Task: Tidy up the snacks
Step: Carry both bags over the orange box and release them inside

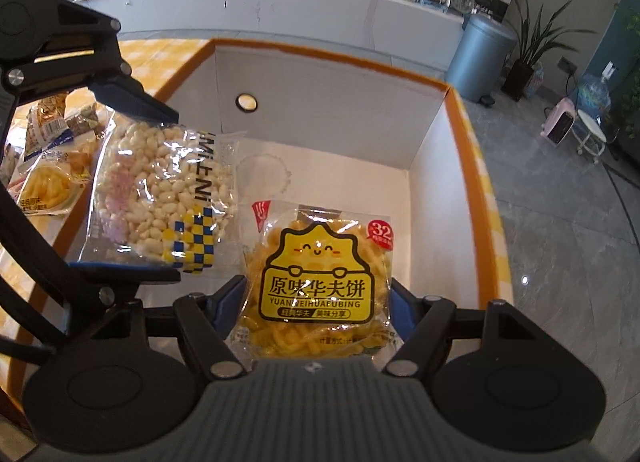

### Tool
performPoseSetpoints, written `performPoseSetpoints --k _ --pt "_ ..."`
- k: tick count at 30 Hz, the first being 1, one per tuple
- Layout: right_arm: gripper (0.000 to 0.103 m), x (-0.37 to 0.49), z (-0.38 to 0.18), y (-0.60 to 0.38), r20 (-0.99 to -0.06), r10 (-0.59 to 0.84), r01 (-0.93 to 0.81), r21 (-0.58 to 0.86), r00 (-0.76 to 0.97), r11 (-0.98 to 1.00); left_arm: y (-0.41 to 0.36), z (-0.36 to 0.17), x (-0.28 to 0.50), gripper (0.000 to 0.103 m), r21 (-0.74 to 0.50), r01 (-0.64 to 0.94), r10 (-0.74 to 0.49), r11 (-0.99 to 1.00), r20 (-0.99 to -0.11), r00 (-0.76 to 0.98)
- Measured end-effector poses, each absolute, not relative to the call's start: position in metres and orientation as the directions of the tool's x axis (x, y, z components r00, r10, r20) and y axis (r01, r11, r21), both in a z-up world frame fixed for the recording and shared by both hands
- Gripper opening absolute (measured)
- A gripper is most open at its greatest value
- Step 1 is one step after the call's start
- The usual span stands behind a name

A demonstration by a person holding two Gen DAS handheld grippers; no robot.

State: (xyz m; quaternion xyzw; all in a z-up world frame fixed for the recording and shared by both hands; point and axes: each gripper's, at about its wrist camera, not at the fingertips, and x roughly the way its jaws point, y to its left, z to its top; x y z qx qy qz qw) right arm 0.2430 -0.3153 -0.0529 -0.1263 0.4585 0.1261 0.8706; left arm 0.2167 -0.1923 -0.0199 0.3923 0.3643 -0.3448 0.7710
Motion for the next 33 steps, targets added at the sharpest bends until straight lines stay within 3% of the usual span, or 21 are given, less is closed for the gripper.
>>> performPoseSetpoints --k 5,23,33 --pt "0.073 0.244 -0.058 -0.315 -0.843 0.1 -0.343 -0.105 0.529 0.934 -0.192 -0.021 0.217 0.094 0.35 0.825 -0.266 0.443 -0.828 0.494" --pt "0.083 0.242 -0.051 -0.318 -0.856 0.114 -0.368 -0.094 0.505 0.925 -0.168 0.002 0.226 0.091 0.127 0.8 -0.375 0.586 -0.833 0.407" --pt "0.071 0.242 -0.056 -0.322 -0.866 0.11 -0.355 -0.081 0.487 0.931 -0.128 0.032 0.227 0.083 -0.001 0.636 -0.412 0.772 -0.762 0.499"
